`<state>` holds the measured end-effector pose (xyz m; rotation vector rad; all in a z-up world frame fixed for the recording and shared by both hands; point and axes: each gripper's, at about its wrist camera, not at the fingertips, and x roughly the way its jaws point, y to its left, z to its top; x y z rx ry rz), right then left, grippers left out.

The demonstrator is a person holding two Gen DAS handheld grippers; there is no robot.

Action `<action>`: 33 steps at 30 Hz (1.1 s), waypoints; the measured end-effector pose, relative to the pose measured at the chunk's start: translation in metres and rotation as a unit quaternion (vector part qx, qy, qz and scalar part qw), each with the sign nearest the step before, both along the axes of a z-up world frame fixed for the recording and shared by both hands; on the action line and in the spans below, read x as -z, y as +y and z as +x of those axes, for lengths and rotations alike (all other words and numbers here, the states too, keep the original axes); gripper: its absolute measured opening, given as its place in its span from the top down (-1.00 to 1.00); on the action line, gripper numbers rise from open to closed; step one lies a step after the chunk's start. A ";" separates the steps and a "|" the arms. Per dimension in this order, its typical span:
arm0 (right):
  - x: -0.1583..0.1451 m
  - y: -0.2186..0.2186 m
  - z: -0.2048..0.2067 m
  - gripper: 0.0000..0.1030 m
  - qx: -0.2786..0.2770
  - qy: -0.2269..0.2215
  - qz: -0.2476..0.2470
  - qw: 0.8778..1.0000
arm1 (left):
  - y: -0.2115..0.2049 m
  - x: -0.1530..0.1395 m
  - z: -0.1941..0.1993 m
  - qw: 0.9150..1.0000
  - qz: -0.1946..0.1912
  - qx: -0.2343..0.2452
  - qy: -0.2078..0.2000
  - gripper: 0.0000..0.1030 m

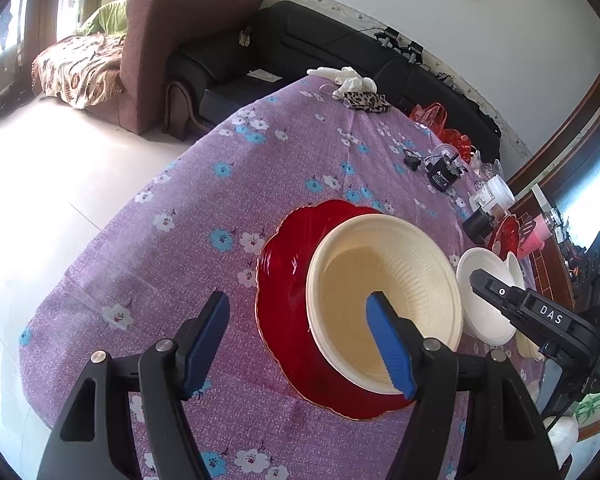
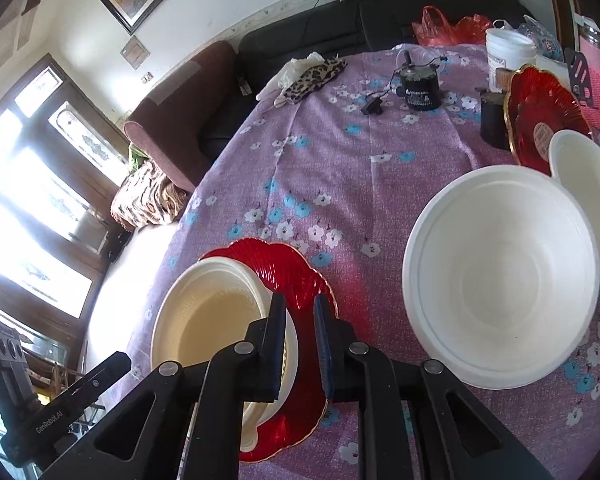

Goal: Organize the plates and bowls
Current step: 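Lower the cream bowl into the white bowl on the red plate, open both grippers, then move both grippers to the second red plate and grasp its rim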

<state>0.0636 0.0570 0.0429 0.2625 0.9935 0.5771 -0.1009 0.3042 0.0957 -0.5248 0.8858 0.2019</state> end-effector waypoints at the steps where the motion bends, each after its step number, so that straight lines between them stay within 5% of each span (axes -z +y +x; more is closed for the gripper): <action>1: -0.002 -0.003 -0.002 0.68 0.000 -0.003 0.000 1.000 | -0.001 -0.002 -0.002 1.000 0.001 0.001 -0.002 -0.37; 6: -0.016 -0.035 -0.021 0.67 0.013 -0.040 -0.015 0.999 | -0.020 -0.023 -0.012 0.999 0.032 0.009 -0.030 -0.47; 9: -0.024 -0.063 -0.033 0.45 0.026 -0.063 -0.029 0.997 | -0.037 -0.040 -0.020 0.996 0.063 0.009 -0.064 -0.50; 11: -0.030 -0.086 -0.040 0.18 0.041 -0.077 -0.036 0.996 | -0.055 -0.058 -0.029 0.989 0.106 0.005 -0.101 -0.63; 13: -0.037 -0.110 -0.048 0.12 0.061 -0.093 -0.045 0.993 | -0.074 -0.074 -0.038 0.981 0.137 0.001 -0.137 -0.88; 16: -0.047 -0.149 -0.057 0.02 0.096 -0.112 -0.060 0.987 | -0.100 -0.092 -0.047 0.971 0.159 0.019 -0.180 -0.93; 25: -0.051 -0.245 -0.075 -0.15 0.174 -0.105 -0.054 0.978 | -0.162 -0.090 -0.022 0.971 0.168 0.093 -0.146 -0.93; 33: -0.057 -0.273 -0.075 -0.19 0.190 -0.103 -0.050 0.975 | -0.188 -0.105 -0.023 0.962 0.185 0.131 -0.152 -0.93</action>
